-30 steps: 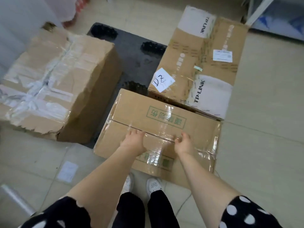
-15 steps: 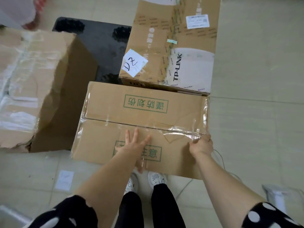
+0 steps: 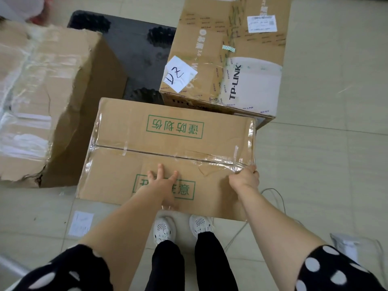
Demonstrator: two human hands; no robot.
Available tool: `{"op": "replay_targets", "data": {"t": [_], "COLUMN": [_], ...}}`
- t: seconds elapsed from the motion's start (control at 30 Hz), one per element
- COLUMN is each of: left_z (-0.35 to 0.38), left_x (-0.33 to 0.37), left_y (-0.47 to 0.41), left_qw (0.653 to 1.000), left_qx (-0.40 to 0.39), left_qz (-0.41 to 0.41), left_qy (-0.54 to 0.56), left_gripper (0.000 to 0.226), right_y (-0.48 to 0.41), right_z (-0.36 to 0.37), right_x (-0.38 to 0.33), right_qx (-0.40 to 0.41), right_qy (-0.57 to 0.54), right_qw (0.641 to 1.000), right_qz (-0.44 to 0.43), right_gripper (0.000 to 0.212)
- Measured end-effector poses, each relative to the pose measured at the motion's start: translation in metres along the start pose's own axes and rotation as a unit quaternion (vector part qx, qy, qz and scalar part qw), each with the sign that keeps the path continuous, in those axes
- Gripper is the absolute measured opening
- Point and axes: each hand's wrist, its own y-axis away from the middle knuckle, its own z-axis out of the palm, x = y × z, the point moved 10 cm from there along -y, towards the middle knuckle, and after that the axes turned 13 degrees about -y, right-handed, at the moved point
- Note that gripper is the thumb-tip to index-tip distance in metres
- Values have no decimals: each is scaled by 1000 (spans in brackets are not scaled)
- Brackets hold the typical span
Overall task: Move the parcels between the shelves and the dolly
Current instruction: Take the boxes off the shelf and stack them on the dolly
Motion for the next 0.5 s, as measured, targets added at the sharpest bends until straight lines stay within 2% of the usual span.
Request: {"op": "replay_targets", "data": {"t": [0.1,0.27,0.33,0.5], "left_z": [-39,-139,-174,-231], "left_x": [3,-1,-5,-24], "left_y": [5,14,18,13], "left_qw": [999,982,972,946], "left_qx": [51,183,227,297], "left_qz": [-8,-42,-62,-118], "left_qy": [2,12,27,50], "left_gripper": [91,65,57,40], "right_y": [4,-9,-19,-54], "right_z": [-24,-65,-77,-99], "right_x": [-17,-84,-110,-148], "right_qx": [32,43,39,63], "right_qy": [34,-57,-69,-93], "right_qw": [999,988,983,977], "right_qz": [-20,-137,-167,-179], "right_gripper": [69,51,50,40]}}
